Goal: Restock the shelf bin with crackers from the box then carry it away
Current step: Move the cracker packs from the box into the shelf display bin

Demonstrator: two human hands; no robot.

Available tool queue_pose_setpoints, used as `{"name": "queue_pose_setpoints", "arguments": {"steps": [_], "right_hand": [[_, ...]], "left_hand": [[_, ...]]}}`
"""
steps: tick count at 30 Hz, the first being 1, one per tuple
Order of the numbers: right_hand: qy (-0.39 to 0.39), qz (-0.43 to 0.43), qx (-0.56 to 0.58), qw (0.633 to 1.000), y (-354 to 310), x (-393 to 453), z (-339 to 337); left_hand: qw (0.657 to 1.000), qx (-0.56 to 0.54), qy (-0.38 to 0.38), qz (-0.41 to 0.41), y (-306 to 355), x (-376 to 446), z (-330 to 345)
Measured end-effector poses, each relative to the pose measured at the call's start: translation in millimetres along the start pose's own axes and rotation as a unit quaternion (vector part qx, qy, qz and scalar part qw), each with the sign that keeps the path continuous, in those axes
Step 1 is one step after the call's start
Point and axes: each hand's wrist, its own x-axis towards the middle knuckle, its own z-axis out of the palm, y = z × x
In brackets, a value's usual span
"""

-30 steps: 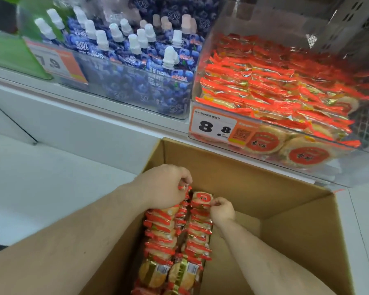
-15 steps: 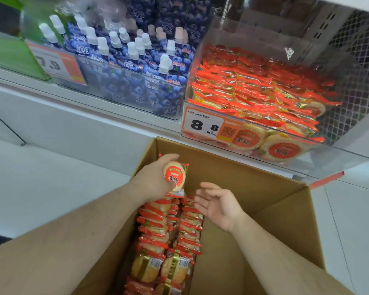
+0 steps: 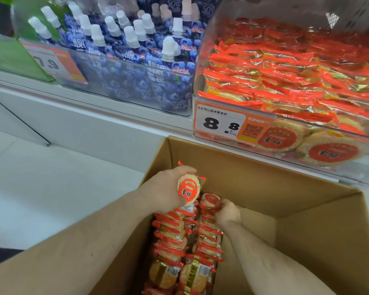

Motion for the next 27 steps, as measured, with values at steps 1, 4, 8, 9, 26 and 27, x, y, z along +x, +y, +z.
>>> {"name": "queue_pose_setpoints", "arguments": {"steps": [1,4,8,9,26,27], "right_hand": [[0.011,0.006,0.014,1.000,2,-1,-3],[0.011,-0.013,0.069,0.997,10,-7,-19],[-0.024,-0.140,0.047,0.989,16,-47,-68],[-0.022,-0.169,0.035,0.985,15,-60,-83],[0.160,-0.373,0.132,0.904,-24,-246,-162],[0.167,-0.376,0.126,0.903,-26,-249,-162]], "left_hand": [[1.000,-0.016,-0.002,-0.002,-1,1,2],[0.999,-0.049,-0.010,-0.004,-2,0,6],[0.998,-0.066,-0.006,0.015,2,-8,5],[0.997,-0.068,0.005,0.022,4,-10,5],[0.935,-0.311,-0.074,0.157,63,-77,4],[0.921,-0.346,-0.076,0.159,65,-78,4]]}}
